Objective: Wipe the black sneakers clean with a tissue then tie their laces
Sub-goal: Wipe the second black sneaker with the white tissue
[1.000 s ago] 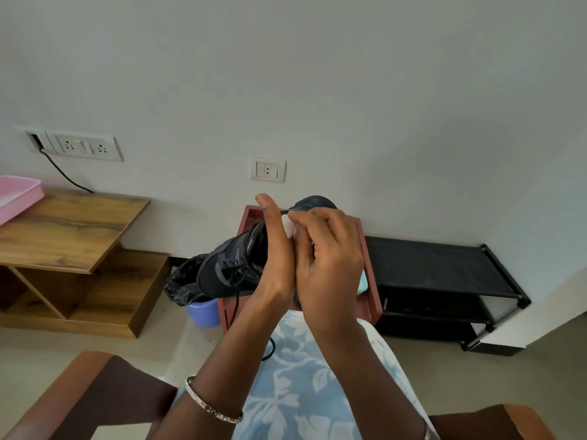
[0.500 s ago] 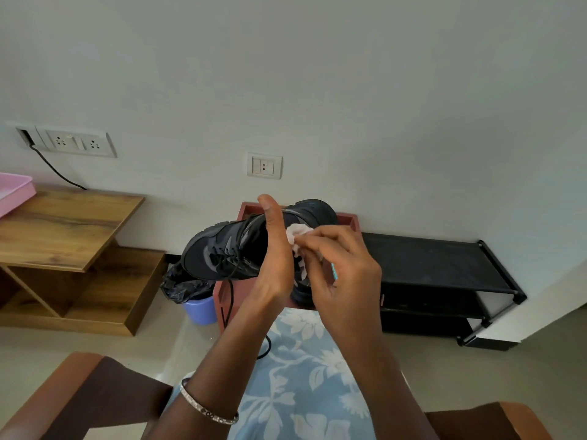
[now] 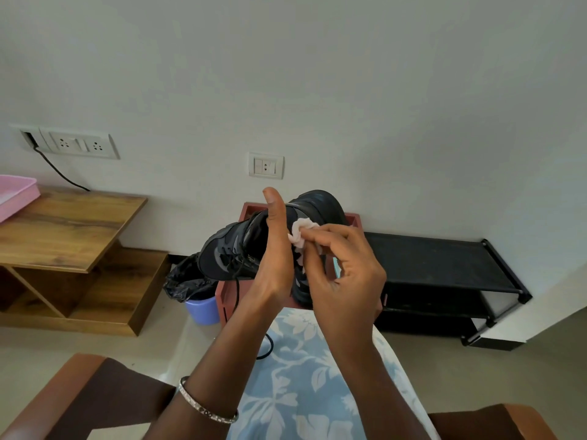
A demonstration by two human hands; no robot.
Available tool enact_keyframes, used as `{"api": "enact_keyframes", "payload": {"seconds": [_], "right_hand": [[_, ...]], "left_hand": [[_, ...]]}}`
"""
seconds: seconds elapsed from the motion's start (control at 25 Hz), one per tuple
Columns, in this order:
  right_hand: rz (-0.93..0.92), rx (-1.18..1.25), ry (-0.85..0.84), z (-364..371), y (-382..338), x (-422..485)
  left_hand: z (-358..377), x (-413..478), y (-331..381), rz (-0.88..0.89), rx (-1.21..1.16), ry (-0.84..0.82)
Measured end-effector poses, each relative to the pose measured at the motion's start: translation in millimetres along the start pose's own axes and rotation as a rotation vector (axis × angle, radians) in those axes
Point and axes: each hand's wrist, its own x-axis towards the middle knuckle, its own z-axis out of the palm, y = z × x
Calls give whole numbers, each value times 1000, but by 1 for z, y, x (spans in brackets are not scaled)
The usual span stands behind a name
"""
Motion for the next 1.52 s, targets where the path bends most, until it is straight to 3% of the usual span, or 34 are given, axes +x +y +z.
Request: {"api": "enact_keyframes", "payload": {"seconds": [0.2, 0.36, 0.6, 1.16, 1.36, 1.52], "right_hand": [[-11, -63, -6, 3, 21, -28], [-23, 28, 57, -1, 12, -3], [-59, -25, -158, -3, 0, 13], [25, -38, -279, -10, -7, 28], [7, -52, -205, -8, -8, 11], [22, -253, -197, -5, 7, 37]], "left_hand": [[-15, 12, 1, -34, -113, 95], [-2, 1, 6, 4, -3, -12], [-13, 7, 1, 88, -23, 71], [-7, -6, -6, 140, 103, -20], [-5, -5, -6, 127, 130, -2], [-5, -4, -14, 138, 87, 20]]}}
